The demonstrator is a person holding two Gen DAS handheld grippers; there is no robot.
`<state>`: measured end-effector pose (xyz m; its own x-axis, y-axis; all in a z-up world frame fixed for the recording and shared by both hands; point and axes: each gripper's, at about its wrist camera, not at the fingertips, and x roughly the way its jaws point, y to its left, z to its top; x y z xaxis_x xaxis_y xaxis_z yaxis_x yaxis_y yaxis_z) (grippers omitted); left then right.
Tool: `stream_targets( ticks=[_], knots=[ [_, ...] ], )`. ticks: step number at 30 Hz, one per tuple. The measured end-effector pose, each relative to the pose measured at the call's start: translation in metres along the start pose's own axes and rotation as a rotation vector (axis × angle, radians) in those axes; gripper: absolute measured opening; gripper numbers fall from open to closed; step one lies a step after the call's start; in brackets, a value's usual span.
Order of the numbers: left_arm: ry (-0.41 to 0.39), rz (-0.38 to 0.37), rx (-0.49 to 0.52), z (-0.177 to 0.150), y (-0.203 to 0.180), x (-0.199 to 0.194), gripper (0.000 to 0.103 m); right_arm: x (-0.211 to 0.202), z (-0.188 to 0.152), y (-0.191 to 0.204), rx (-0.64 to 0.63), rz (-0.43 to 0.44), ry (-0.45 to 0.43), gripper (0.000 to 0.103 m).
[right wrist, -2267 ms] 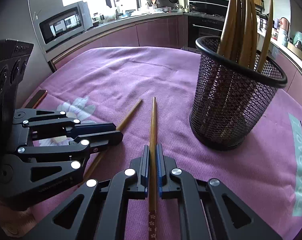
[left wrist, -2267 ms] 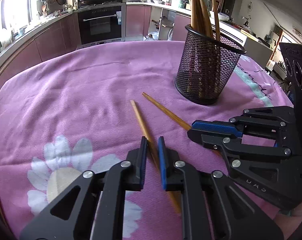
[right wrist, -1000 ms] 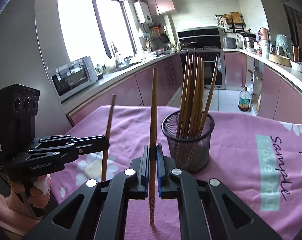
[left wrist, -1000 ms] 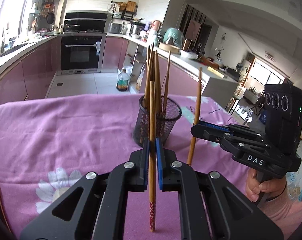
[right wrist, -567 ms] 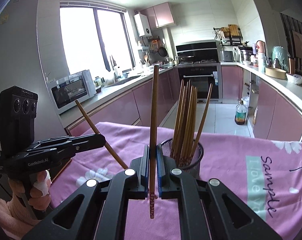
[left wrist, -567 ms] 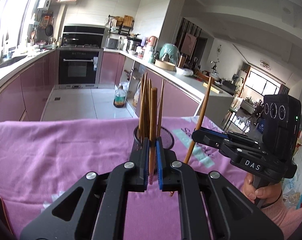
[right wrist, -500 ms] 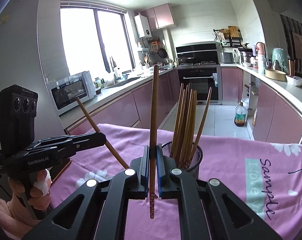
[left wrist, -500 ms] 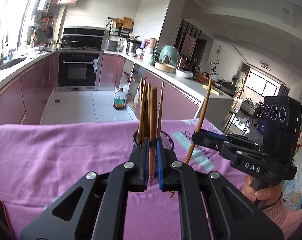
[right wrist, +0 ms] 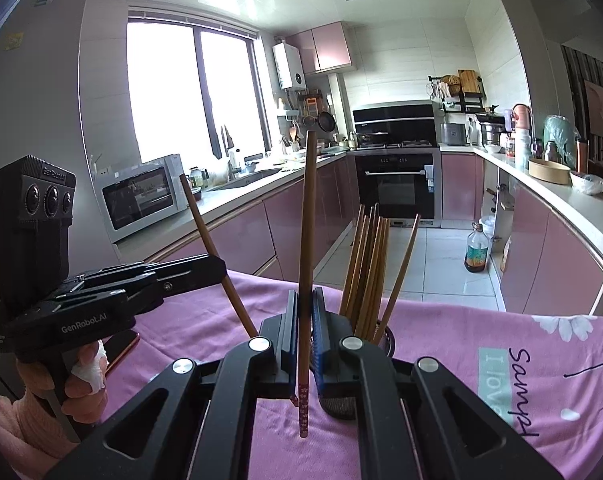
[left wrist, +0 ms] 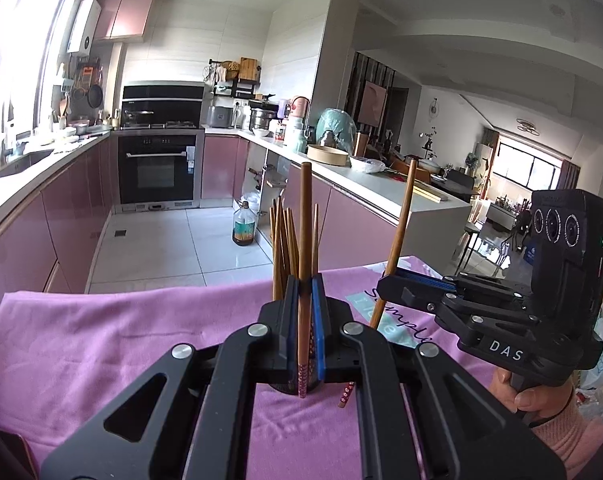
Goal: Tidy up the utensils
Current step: 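Lower the chopstick into the mesh cup with the left tool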
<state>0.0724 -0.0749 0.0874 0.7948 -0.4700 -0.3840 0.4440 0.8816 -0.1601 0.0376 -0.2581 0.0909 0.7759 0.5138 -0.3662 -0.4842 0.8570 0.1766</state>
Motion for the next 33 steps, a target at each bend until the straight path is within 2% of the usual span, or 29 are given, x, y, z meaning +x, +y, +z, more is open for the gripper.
stream_targets(
  ticks=[15,33],
  knots=[
    [-0.043,0.029,0.034,0.012,-0.013,0.0,0.007,0.0,0.013,0.0,-0.004,-0.007,-0.04,0.005],
    [-0.056,0.048,0.048,0.02,-0.025,0.004,0.007,0.004,0.021,-0.002,0.011,-0.02,-0.068,0.005]
  ],
)
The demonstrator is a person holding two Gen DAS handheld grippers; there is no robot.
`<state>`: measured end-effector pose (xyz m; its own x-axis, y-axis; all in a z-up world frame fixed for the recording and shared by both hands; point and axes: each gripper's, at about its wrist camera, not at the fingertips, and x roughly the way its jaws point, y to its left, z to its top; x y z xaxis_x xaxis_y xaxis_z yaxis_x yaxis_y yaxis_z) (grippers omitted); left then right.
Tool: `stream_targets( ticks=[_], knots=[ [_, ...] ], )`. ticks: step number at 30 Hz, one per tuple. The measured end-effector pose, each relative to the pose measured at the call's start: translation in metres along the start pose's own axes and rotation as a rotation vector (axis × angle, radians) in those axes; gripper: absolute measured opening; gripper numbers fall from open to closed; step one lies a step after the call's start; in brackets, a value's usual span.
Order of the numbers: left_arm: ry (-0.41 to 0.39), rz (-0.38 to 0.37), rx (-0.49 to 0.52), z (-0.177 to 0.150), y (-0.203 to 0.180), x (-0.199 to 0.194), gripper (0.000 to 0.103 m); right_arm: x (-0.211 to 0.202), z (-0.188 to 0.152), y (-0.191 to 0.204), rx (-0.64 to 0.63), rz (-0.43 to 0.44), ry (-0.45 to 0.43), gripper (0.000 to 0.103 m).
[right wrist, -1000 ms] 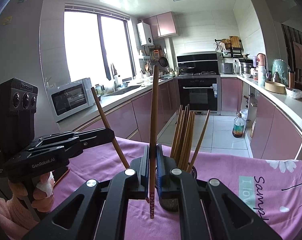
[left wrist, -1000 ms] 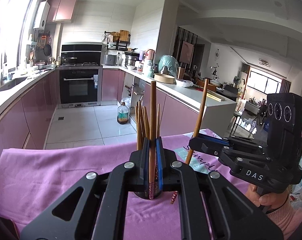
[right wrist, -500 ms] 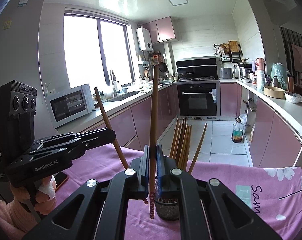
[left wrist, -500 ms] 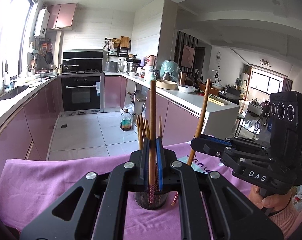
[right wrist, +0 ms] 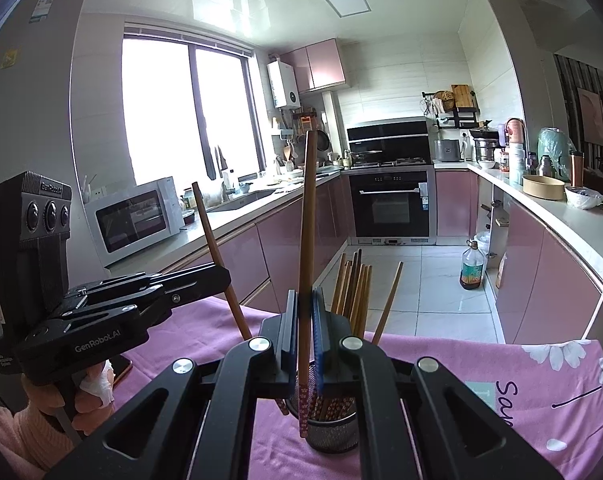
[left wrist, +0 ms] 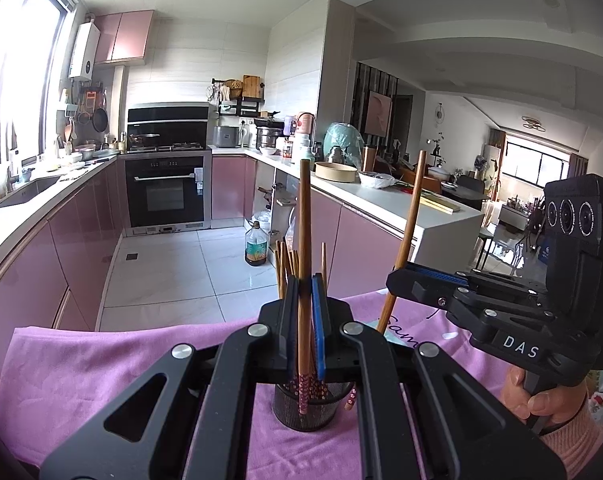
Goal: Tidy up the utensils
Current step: 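Lower the chopstick into the mesh cup with the left tool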
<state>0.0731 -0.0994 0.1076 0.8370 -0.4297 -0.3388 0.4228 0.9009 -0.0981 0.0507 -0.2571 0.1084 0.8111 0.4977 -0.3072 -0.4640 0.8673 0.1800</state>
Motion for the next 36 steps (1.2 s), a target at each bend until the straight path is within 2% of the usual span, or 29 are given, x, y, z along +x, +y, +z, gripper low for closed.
stream_targets(
  ticks=[23,36],
  knots=[
    [-0.03,-0.003,-0.01,0.017,0.005,-0.001,0.007,0.009,0.003,-0.006,0.03,-0.013,-0.003,0.005],
    [0.03,0.006,-0.018,0.009,0.009,0.015,0.007,0.024,-0.004,-0.009,0.044,-0.025,0.046,0.005]
  ],
)
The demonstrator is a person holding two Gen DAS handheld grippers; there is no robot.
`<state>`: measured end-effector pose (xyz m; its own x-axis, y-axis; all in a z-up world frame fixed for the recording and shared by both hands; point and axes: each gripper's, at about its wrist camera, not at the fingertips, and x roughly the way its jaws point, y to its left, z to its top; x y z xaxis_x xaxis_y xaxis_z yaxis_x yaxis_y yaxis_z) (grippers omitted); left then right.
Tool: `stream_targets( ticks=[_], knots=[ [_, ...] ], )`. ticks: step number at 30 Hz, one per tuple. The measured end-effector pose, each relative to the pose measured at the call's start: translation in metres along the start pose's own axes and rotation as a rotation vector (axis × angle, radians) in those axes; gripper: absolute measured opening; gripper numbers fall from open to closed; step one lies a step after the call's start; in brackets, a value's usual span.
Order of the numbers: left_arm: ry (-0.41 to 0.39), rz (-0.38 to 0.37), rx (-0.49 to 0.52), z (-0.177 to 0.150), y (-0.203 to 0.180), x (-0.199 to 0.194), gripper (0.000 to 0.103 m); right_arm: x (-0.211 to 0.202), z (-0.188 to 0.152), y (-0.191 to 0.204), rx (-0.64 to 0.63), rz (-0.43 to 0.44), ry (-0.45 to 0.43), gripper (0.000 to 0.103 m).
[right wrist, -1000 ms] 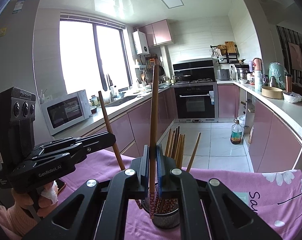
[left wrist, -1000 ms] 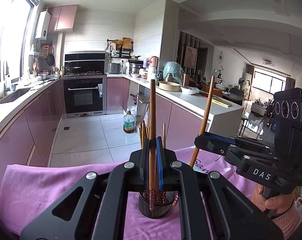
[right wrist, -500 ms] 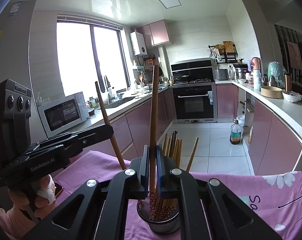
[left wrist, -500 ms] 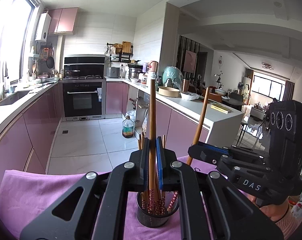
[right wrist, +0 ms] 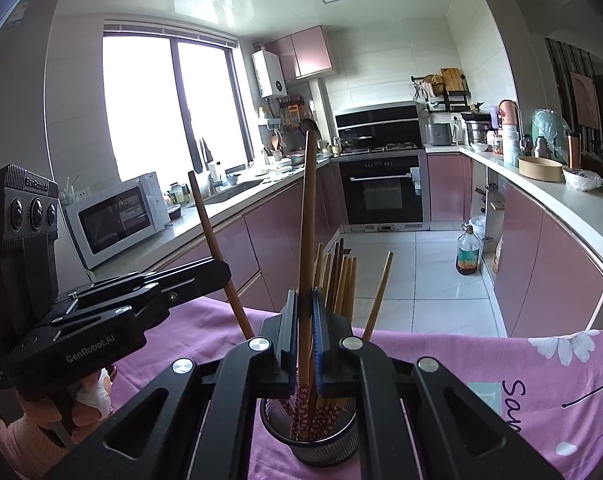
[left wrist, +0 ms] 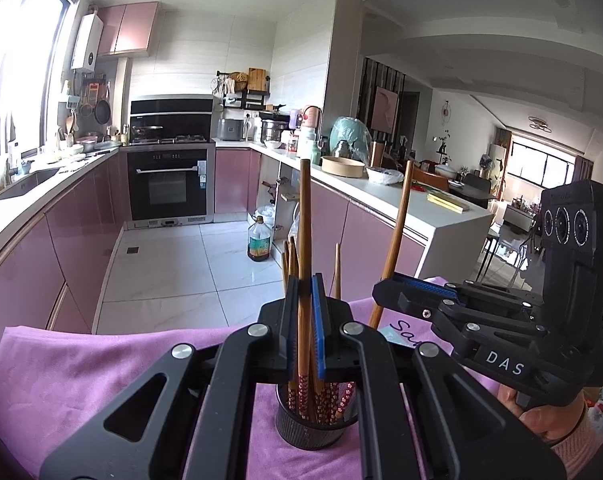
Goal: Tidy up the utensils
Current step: 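Lower the chopstick into the mesh cup with the left tool, then open the left tool to release the chopstick in the cup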
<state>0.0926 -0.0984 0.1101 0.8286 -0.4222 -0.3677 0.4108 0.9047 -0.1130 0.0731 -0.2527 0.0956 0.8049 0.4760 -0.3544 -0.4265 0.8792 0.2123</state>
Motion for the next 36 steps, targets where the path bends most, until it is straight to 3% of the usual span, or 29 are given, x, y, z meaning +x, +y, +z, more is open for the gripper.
stream_targets(
  ticks=[36],
  knots=[
    [0.154,0.004,-0.014,-0.013,0.021,0.029,0.007,0.05,-0.027,-0.003,0.01,-0.037,0.139,0.006]
  ],
)
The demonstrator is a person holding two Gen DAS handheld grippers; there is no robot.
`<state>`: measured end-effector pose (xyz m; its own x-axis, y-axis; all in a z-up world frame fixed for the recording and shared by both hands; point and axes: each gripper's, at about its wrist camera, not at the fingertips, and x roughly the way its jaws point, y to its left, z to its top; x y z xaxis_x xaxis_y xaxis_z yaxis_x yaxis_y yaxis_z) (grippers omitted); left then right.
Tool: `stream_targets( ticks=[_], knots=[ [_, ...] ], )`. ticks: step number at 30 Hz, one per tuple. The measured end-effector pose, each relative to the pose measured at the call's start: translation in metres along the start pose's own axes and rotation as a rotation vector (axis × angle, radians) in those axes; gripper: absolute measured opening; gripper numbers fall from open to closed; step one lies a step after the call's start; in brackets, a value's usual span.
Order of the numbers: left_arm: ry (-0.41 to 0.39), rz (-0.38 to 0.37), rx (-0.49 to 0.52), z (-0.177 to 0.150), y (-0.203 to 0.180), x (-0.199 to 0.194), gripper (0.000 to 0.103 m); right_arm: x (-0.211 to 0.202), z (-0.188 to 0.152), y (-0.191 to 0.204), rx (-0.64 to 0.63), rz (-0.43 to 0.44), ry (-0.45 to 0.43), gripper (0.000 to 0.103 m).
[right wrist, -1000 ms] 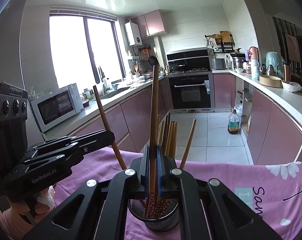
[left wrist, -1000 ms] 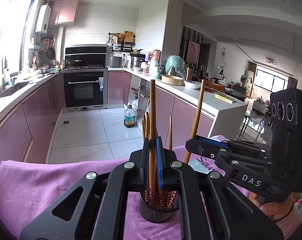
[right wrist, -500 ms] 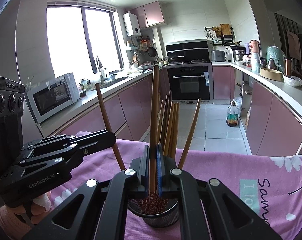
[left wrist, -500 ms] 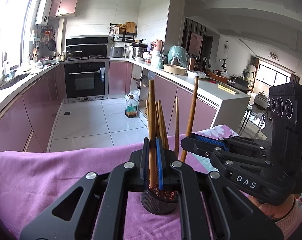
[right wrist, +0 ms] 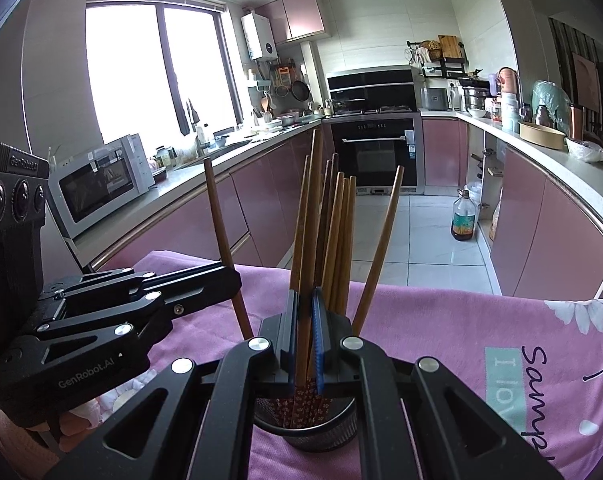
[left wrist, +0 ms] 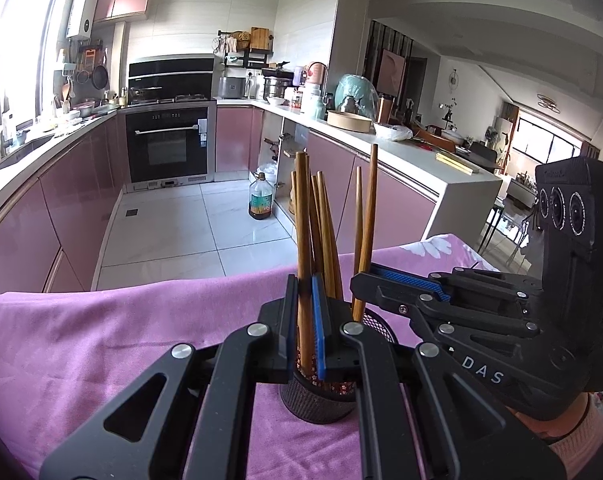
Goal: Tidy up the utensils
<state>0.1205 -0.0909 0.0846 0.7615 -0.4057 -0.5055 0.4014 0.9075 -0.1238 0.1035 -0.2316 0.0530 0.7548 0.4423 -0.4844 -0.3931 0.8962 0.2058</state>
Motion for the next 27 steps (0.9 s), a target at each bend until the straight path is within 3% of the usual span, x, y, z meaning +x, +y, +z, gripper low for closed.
stream_targets(
  ticks=[7,9,12,17,20,22,23,25,26,27],
  knots=[
    [0.026,0.015,-0.012,-0.002,0.005,0.016,0.009,0.008,0.001,-0.012,0.051,0.006,0.021,0.01],
    [0.029,0.02,-0.015,-0.003,0.006,0.019,0.02,0.007,0.0,-0.013,0.051,0.003,0.018,0.013],
    [0.024,0.041,-0.017,-0.007,0.009,0.021,0.034,0.005,-0.003,-0.016,0.062,-0.001,0.014,0.027],
    [-0.007,0.064,-0.027,-0.015,0.015,0.012,0.047,-0.005,-0.01,-0.018,0.064,-0.004,0.001,0.032],
    [-0.031,0.091,-0.032,-0.02,0.02,0.005,0.064,-0.013,-0.013,-0.018,0.06,-0.013,-0.013,0.039],
    [-0.045,0.112,-0.033,-0.026,0.023,-0.001,0.073,-0.019,-0.016,-0.017,0.054,-0.023,-0.029,0.048],
    [-0.057,0.126,-0.038,-0.029,0.025,-0.005,0.083,-0.022,-0.017,-0.017,0.053,-0.028,-0.035,0.05],
    [-0.076,0.15,-0.037,-0.035,0.026,-0.013,0.087,-0.029,-0.021,-0.016,0.048,-0.038,-0.05,0.058],
    [-0.088,0.167,-0.034,-0.037,0.028,-0.017,0.094,-0.031,-0.023,-0.015,0.047,-0.046,-0.056,0.062],
    [-0.102,0.183,-0.034,-0.04,0.029,-0.022,0.098,-0.034,-0.025,-0.014,0.046,-0.054,-0.067,0.07]
  ],
)
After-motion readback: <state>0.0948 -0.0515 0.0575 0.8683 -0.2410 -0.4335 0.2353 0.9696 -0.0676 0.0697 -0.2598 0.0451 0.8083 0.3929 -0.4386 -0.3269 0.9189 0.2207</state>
